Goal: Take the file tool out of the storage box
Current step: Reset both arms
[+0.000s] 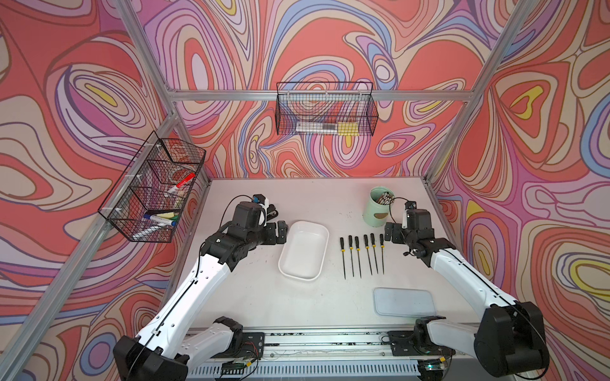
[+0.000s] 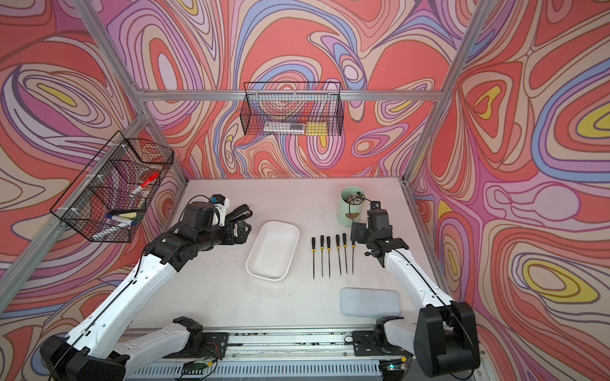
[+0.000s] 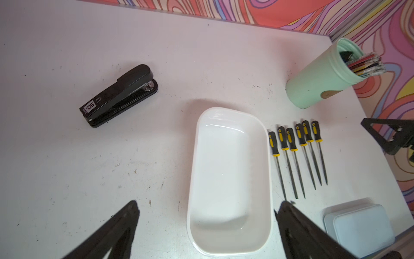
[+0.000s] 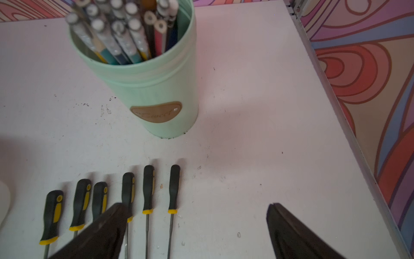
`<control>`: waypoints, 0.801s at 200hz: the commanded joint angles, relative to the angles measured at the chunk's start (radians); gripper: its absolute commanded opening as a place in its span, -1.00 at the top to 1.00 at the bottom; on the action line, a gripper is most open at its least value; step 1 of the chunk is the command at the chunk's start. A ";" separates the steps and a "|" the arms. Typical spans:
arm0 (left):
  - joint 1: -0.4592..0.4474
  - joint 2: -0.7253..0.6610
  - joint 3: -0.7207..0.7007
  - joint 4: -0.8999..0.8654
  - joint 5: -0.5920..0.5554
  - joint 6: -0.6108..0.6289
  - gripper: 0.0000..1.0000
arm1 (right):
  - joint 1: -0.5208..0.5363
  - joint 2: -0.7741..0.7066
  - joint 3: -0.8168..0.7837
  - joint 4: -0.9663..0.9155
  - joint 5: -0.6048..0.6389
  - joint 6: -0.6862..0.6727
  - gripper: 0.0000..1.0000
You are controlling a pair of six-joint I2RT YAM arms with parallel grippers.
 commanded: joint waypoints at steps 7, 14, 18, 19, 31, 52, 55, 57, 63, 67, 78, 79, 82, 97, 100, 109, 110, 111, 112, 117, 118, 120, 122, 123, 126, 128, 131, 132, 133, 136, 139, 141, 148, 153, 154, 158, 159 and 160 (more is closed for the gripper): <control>0.005 0.006 -0.089 0.137 -0.063 -0.015 -0.99 | -0.082 -0.032 -0.161 0.413 -0.088 -0.037 -0.97; 0.005 0.007 -0.114 0.169 -0.074 -0.012 -0.99 | -0.102 -0.030 -0.189 0.463 -0.111 -0.032 -0.96; 0.005 0.007 -0.129 0.187 -0.086 -0.014 -0.99 | -0.109 -0.027 -0.196 0.484 -0.121 -0.032 -0.97; 0.005 0.006 -0.133 0.192 -0.088 -0.014 -0.99 | -0.109 -0.026 -0.197 0.489 -0.123 -0.032 -0.97; 0.007 -0.001 -0.175 0.243 -0.121 -0.007 -0.98 | -0.112 -0.003 -0.216 0.550 -0.113 -0.056 -0.97; 0.008 -0.013 -0.252 0.334 -0.210 0.024 -0.98 | -0.128 0.055 -0.258 0.692 -0.097 -0.062 -0.97; 0.011 -0.013 -0.260 0.354 -0.221 0.027 -0.99 | -0.131 0.064 -0.268 0.719 -0.103 -0.060 -0.97; 0.012 -0.012 -0.267 0.362 -0.226 0.028 -0.99 | -0.132 0.070 -0.273 0.737 -0.105 -0.058 -0.96; 0.016 -0.011 -0.287 0.387 -0.239 0.033 -0.99 | -0.134 0.085 -0.294 0.794 -0.112 -0.055 -0.96; 0.020 -0.008 -0.301 0.408 -0.245 0.036 -0.99 | -0.134 0.096 -0.305 0.832 -0.121 -0.056 -0.96; 0.034 0.003 -0.333 0.455 -0.256 0.033 -0.99 | -0.135 0.131 -0.322 0.911 -0.132 -0.055 -0.96; 0.037 0.004 -0.337 0.459 -0.256 0.033 -0.99 | -0.135 0.134 -0.323 0.917 -0.132 -0.055 -0.96; 0.039 0.007 -0.346 0.471 -0.255 0.034 -0.99 | -0.134 0.146 -0.325 0.938 -0.133 -0.054 -0.97; 0.050 0.022 -0.387 0.540 -0.259 0.046 -0.99 | -0.136 0.217 -0.332 1.034 -0.145 -0.060 -0.96; 0.053 0.024 -0.394 0.553 -0.260 0.049 -0.99 | -0.136 0.232 -0.332 1.052 -0.150 -0.059 -0.96; 0.060 0.027 -0.423 0.600 -0.265 0.059 -0.99 | -0.136 0.275 -0.338 1.119 -0.153 -0.046 -0.97; 0.061 0.027 -0.426 0.605 -0.267 0.060 -0.99 | -0.136 0.277 -0.338 1.125 -0.153 -0.045 -0.97; 0.063 0.027 -0.429 0.611 -0.268 0.061 -0.99 | -0.136 0.283 -0.338 1.131 -0.155 -0.043 -0.97; 0.064 0.027 -0.431 0.617 -0.269 0.062 -0.99 | -0.136 0.288 -0.338 1.137 -0.155 -0.041 -0.96; 0.071 0.027 -0.445 0.642 -0.274 0.067 -0.99 | -0.136 0.307 -0.338 1.161 -0.163 -0.039 -0.96; 0.073 0.027 -0.448 0.648 -0.274 0.069 -0.99 | -0.136 0.311 -0.338 1.166 -0.164 -0.038 -0.96; 0.077 0.027 -0.454 0.659 -0.274 0.073 -0.99 | -0.136 0.318 -0.339 1.175 -0.171 -0.037 -0.96; 0.081 0.028 -0.461 0.671 -0.274 0.075 -0.99 | -0.136 0.323 -0.338 1.183 -0.173 -0.039 -0.96; 0.083 0.028 -0.464 0.676 -0.273 0.079 -0.99 | -0.136 0.327 -0.337 1.187 -0.174 -0.040 -0.96; 0.089 0.029 -0.473 0.694 -0.269 0.085 -0.99 | -0.136 0.336 -0.334 1.190 -0.176 -0.043 -0.96; 0.095 0.030 -0.478 0.705 -0.268 0.089 -0.99 | -0.136 0.340 -0.331 1.186 -0.180 -0.042 -0.97; 0.104 0.031 -0.485 0.722 -0.263 0.094 -0.99 | -0.136 0.346 -0.327 1.182 -0.180 -0.041 -0.96; 0.107 0.031 -0.487 0.726 -0.261 0.098 -0.99 | -0.136 0.348 -0.327 1.181 -0.180 -0.040 -0.97; 0.110 0.032 -0.490 0.731 -0.258 0.101 -0.99 | -0.136 0.351 -0.326 1.180 -0.179 -0.040 -0.96; 0.118 0.034 -0.495 0.741 -0.252 0.110 -0.99 | -0.136 0.359 -0.325 1.183 -0.181 -0.041 -0.96; 0.126 0.037 -0.500 0.755 -0.247 0.117 -0.99 | -0.136 0.369 -0.325 1.195 -0.183 -0.041 -0.96; 0.133 0.039 -0.502 0.762 -0.245 0.120 -0.99 | -0.136 0.375 -0.325 1.203 -0.184 -0.042 -0.97; 0.160 0.044 -0.498 0.758 -0.219 0.121 -0.99 | -0.136 0.395 -0.329 1.228 -0.183 -0.042 -0.96; 0.178 0.051 -0.498 0.766 -0.205 0.125 -0.99 | -0.136 0.406 -0.331 1.237 -0.177 -0.037 -0.96; 0.180 0.052 -0.498 0.770 -0.202 0.127 -0.99 | -0.136 0.408 -0.331 1.238 -0.176 -0.035 -0.97; 0.193 0.056 -0.500 0.782 -0.190 0.129 -0.98 | -0.136 0.417 -0.330 1.247 -0.169 -0.033 -0.97; 0.197 0.058 -0.500 0.785 -0.187 0.130 -0.98 | -0.136 0.420 -0.330 1.251 -0.169 -0.033 -0.97; 0.201 0.059 -0.499 0.787 -0.183 0.129 -0.98 | -0.136 0.423 -0.330 1.254 -0.169 -0.032 -0.97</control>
